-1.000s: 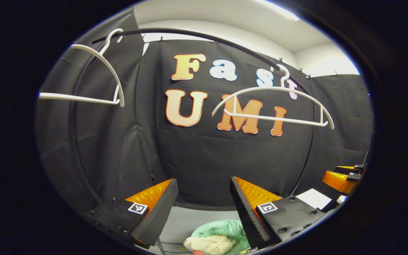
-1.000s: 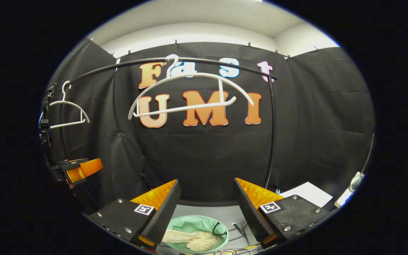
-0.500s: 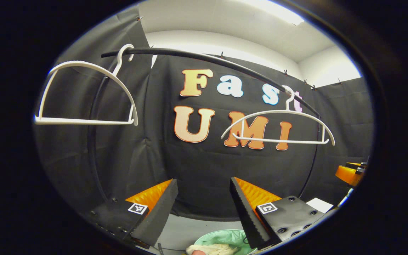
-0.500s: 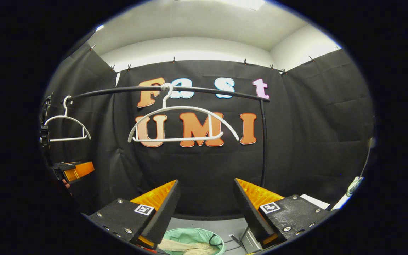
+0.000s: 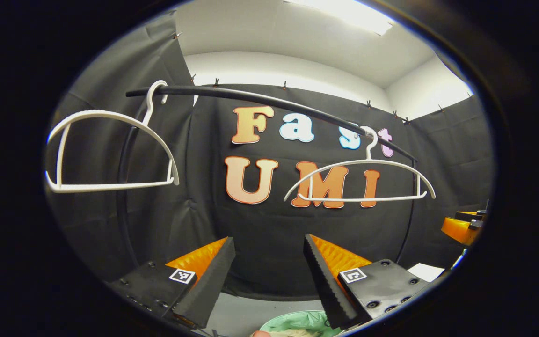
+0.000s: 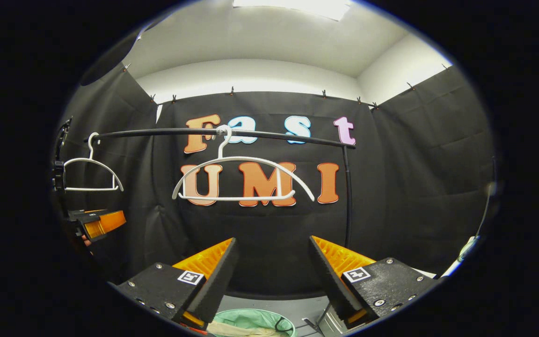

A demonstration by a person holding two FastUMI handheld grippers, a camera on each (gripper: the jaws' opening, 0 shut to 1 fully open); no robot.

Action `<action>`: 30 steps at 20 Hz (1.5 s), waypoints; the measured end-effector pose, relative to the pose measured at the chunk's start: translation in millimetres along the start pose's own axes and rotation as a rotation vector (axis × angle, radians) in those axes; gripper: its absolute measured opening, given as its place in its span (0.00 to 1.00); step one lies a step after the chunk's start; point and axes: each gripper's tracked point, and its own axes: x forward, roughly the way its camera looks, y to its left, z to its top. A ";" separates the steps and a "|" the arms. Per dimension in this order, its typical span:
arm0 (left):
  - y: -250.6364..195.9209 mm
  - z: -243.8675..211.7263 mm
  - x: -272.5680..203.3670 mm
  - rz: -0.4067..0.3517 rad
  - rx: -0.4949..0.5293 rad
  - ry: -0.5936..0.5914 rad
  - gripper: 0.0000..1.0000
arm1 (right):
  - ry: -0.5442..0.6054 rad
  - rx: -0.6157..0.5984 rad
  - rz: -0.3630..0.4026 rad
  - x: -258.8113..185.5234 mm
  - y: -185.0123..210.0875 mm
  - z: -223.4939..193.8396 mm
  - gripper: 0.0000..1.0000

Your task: Grasp the clothes on the hanger with both hands and then place them into the laundry hamper below.

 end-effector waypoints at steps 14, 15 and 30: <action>-3.5 3.6 -4.6 -0.015 -0.018 0.015 0.97 | 0.017 0.030 -0.019 1.3 -6.0 -9.2 0.93; -4.2 4.1 -5.0 -0.016 -0.017 0.014 0.97 | 0.019 0.031 -0.017 1.3 -4.9 -10.0 0.93; -4.2 -1.8 -8.0 -0.026 -0.010 0.026 1.00 | 0.057 0.029 -0.007 1.3 2.8 -22.0 0.93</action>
